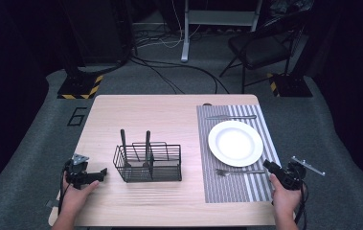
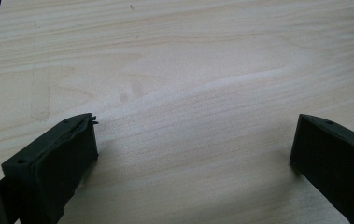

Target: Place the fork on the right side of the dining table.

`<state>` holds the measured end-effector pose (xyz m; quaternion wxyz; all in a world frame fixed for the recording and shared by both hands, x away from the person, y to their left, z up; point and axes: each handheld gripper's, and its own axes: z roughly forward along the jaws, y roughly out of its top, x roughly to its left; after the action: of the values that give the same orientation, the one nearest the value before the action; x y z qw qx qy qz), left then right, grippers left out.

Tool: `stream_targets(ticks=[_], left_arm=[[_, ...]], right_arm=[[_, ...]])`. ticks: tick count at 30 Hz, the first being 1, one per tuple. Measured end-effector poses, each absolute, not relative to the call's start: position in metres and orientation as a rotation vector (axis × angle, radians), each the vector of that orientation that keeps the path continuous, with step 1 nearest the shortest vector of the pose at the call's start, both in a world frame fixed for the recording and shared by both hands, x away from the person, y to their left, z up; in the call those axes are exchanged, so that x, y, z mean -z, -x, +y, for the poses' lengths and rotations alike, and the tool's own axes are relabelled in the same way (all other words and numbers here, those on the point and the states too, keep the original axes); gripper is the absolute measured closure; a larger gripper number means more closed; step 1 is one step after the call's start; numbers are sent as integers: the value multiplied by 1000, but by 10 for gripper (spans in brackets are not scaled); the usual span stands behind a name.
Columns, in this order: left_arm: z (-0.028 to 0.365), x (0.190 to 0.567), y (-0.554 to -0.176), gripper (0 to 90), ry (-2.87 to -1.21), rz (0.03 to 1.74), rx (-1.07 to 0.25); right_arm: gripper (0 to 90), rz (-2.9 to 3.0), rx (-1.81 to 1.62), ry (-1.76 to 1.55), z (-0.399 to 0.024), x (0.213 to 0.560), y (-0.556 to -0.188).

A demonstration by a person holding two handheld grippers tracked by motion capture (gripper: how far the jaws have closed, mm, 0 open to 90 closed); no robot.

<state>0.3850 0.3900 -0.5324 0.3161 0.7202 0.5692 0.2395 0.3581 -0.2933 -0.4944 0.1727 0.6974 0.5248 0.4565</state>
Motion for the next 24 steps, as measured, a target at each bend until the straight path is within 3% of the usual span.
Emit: stream_targets(ticks=[24], left_arm=[[390,532,-385,4,-1898,1498,-633]], right_arm=[[582,1894,-1262,-1616,-234,480,-362]])
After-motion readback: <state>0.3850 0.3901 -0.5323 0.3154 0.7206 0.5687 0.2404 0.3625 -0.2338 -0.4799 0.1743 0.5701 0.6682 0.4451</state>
